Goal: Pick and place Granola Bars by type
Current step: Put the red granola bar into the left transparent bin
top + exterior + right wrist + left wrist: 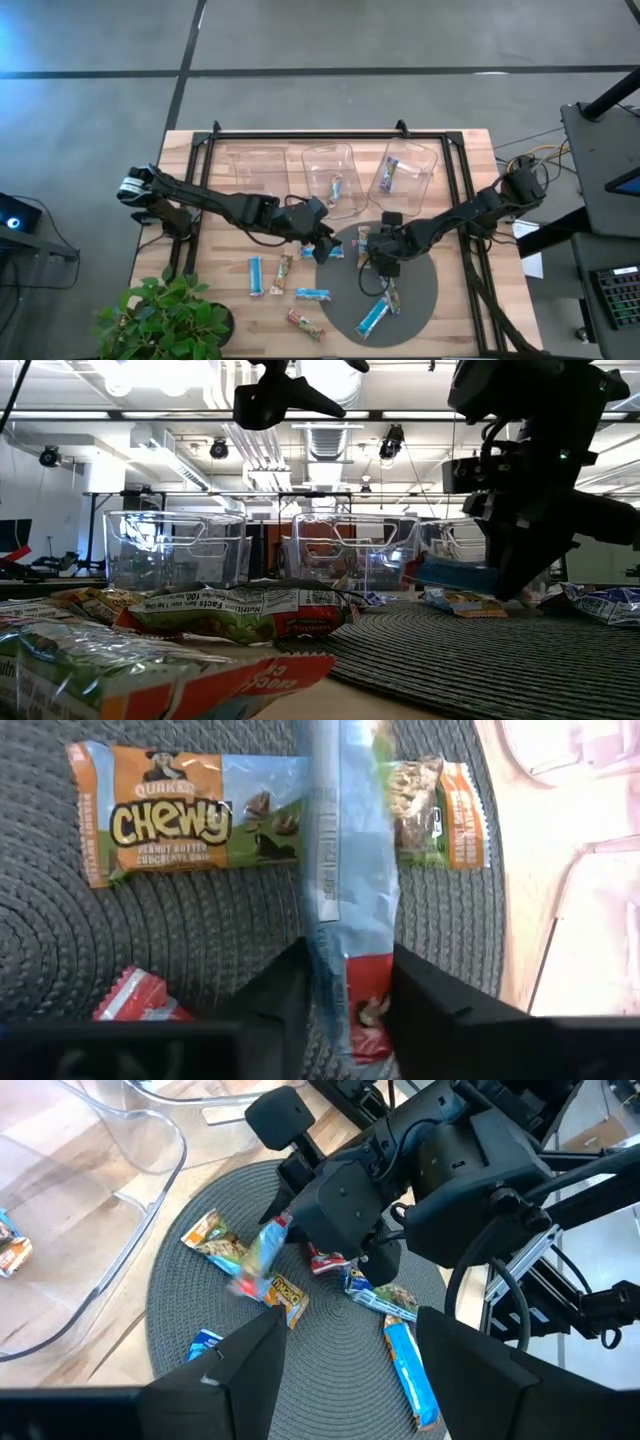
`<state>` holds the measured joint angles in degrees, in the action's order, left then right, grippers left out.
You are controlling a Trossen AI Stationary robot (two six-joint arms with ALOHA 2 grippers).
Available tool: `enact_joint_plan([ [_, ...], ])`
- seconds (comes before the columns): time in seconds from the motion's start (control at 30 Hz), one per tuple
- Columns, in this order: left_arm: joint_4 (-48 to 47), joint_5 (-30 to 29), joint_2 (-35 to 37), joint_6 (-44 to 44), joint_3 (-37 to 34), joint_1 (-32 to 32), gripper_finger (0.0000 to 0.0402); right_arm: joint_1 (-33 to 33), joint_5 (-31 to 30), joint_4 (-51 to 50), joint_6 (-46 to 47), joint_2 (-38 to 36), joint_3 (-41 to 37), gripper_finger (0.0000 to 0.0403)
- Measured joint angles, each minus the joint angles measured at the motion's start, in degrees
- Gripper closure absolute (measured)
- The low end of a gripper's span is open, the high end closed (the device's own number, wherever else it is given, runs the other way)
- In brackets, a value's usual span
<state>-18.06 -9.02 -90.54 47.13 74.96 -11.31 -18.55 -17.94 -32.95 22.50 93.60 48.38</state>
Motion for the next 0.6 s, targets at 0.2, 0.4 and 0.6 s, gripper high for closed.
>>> enact_joint_plan([
  [0.2, 0.0, 0.2, 0.0, 0.6, 0.0, -0.1, 0.0193, 0.0, -0.1, -2.5, 0.0, -4.5, 1.0, 0.0359],
  [0.4, 1.1, 0.8, 0.0, -1.2, 0.0, -0.1, 0.0193, 0.6, -0.5, -5.1, 0.0, -12.4, 5.6, 0.0348],
  [0.6, 10.6, 3.5, 0.1, -10.8, 0.0, -0.6, 0.0193, 4.1, 2.9, -5.1, 0.9, -16.3, 11.2, 0.0354],
])
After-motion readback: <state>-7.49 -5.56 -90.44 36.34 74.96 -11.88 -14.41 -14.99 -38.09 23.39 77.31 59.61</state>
